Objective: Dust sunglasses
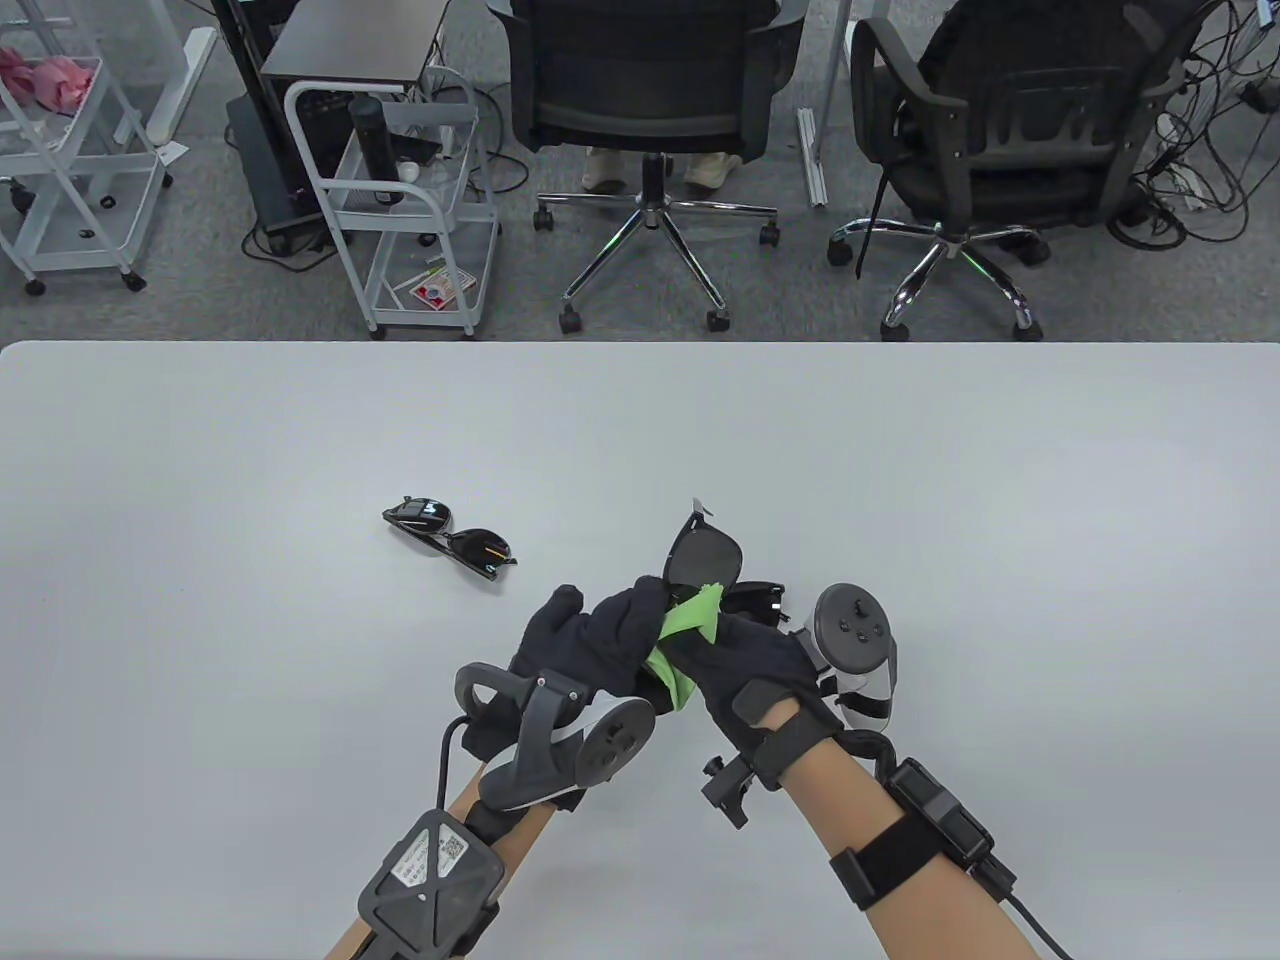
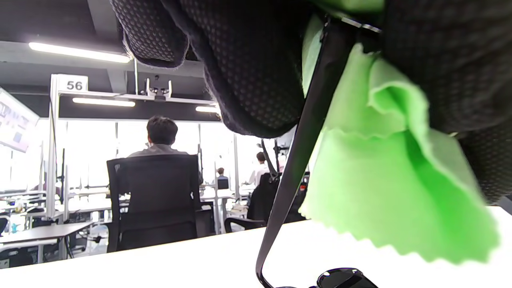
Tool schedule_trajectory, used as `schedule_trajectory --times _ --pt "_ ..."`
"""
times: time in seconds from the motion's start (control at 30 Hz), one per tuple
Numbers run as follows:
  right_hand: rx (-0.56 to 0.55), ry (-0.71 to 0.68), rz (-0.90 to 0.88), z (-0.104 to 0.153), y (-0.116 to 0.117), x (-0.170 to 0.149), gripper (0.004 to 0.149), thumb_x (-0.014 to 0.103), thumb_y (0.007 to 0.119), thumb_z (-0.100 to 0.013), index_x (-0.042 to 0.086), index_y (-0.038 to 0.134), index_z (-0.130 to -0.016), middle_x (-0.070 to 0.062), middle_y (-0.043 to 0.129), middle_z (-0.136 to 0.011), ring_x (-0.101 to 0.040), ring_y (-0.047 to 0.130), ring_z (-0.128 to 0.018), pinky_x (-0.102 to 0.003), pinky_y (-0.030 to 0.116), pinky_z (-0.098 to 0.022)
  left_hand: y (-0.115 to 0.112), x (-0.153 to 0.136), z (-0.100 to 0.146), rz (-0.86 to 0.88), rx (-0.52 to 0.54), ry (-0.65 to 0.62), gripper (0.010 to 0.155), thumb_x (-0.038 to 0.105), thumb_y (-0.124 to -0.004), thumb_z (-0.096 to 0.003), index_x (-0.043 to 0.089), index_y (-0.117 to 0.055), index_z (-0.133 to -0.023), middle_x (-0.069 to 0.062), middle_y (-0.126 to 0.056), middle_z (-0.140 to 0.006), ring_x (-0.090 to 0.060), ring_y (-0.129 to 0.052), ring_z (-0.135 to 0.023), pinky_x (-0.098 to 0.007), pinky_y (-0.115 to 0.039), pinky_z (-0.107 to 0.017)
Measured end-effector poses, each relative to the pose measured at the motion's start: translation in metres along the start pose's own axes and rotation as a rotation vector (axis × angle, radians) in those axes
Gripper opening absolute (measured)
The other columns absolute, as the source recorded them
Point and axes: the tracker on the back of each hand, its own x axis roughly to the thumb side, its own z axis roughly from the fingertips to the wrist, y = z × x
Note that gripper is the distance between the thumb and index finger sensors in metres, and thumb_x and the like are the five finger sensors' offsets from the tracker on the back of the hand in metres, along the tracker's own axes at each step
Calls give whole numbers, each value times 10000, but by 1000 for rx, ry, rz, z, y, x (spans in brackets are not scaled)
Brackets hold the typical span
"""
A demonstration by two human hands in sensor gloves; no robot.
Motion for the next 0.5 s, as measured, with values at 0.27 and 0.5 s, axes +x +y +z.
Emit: schedule_trajectory --times 0.27,0.5 --pt "-5 28 31 0 3 -1 419 294 916 -403 120 870 -781 -57 993 -731 -326 1010 -674 -611 706 -569 -2 3 1 -54 -3 -7 1014 698 -919 -190 313 -534 -1045 158 -789 -956 -17 -1056 -602 -447 -732 -723" --pt "-56 -22 75 3 3 2 438 453 768 -466 126 920 -715 -34 1039 -643 -295 1052 -591 -596 726 -567 0 4 0 -30 -4 4 1028 727 -898 -191 303 -524 -1050 150 -775 -970 -22 -1049 -632 -449 -727 -726"
